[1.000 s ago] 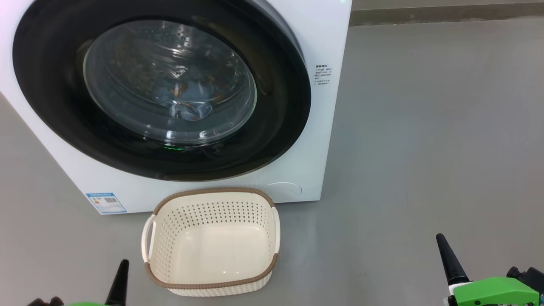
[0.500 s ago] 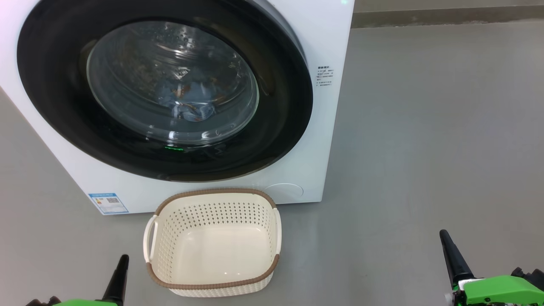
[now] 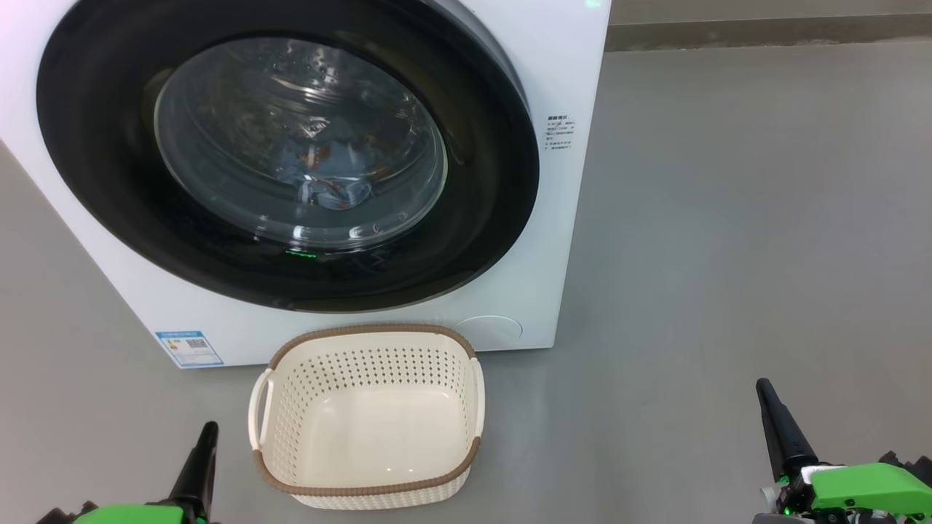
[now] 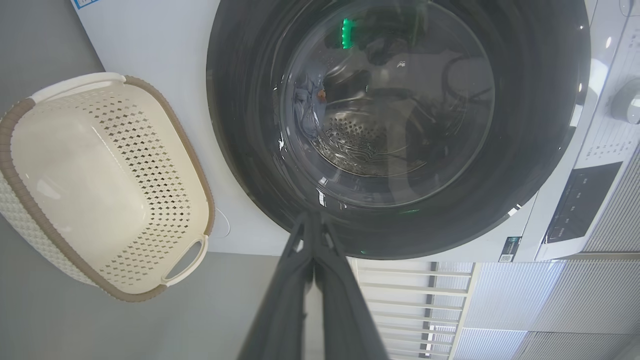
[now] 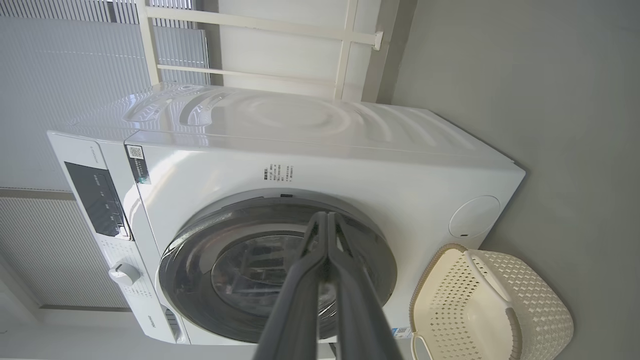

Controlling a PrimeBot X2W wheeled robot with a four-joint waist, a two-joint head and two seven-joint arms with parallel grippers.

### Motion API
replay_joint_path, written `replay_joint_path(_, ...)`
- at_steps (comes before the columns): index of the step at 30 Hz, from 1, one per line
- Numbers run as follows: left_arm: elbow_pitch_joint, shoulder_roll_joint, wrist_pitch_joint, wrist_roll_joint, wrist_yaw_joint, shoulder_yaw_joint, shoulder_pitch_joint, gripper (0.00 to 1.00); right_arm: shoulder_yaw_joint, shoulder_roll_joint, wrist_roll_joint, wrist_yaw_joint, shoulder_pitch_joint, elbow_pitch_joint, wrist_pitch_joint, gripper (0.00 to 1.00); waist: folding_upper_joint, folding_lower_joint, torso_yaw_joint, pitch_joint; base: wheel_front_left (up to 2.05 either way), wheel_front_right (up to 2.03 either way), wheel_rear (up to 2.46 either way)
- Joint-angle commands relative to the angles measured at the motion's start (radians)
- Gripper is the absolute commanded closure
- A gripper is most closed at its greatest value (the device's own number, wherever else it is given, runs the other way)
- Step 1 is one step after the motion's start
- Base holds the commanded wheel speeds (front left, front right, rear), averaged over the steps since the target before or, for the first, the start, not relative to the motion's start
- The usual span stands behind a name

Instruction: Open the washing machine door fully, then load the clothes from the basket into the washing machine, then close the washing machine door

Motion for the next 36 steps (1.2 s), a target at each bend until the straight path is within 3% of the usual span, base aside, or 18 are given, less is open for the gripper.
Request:
replay_joint_path(1,-0.033,0.01,0.016,-0.031,-0.003,0.036,-0.051,1.0,0.013,-0.002,0.04,-0.001,-0.043,-0.035,0.012,1.0,0.0,0.0,0.001,-0.001,0.0,0.0,0.0)
replay_joint_path(6,-0.036,0.008,0.03,-0.078,-0.003,0.043,-0.057,1.0,0.008,0.0,0.086,-0.001,-0.045,-0.043,0.026,1.0,0.0,0.0,0.003,-0.002,0.0,0.0,0.0)
replay_joint_path(36,-0.036,0.008,0.031,-0.077,-0.003,0.044,-0.057,1.0,0.008,0.0,0.087,-0.001,-0.045,-0.043,0.026,1.0,0.0,0.0,0.003,-0.002,0.0,0.0,0.0)
